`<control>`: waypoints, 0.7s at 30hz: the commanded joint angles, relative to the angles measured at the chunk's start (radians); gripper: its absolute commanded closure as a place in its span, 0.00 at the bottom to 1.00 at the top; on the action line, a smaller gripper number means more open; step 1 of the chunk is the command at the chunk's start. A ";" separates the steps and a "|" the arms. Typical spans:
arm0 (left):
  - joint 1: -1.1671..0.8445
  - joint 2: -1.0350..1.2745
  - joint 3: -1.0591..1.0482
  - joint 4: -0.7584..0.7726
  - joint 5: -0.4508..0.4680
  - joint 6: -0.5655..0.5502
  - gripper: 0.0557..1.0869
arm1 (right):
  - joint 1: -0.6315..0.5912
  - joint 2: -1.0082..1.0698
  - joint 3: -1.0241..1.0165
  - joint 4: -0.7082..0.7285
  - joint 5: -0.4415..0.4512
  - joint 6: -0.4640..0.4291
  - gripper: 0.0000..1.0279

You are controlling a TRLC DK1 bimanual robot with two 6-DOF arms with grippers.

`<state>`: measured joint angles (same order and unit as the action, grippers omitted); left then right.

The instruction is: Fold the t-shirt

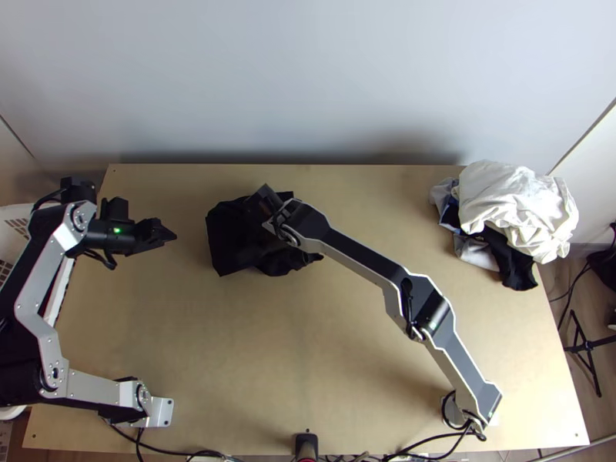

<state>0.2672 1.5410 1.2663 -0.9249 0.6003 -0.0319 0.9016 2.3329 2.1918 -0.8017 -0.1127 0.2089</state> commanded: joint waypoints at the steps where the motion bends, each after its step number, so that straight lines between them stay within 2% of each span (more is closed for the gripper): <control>1: 0.050 -0.032 -0.028 -0.006 0.024 0.015 0.38 | -0.052 0.079 0.002 -0.068 -0.025 -0.006 0.97; 15: 0.164 -0.084 -0.093 -0.061 0.052 0.102 0.38 | -0.058 0.103 0.016 -0.160 -0.088 -0.006 0.97; 21: 0.213 -0.119 -0.107 -0.104 0.081 0.144 0.38 | -0.020 0.032 -0.106 -0.131 -0.105 -0.023 0.97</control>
<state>0.4294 1.4540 1.1793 -0.9936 0.6590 0.0734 0.8558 2.4138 2.1715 -0.9421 -0.1978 0.1997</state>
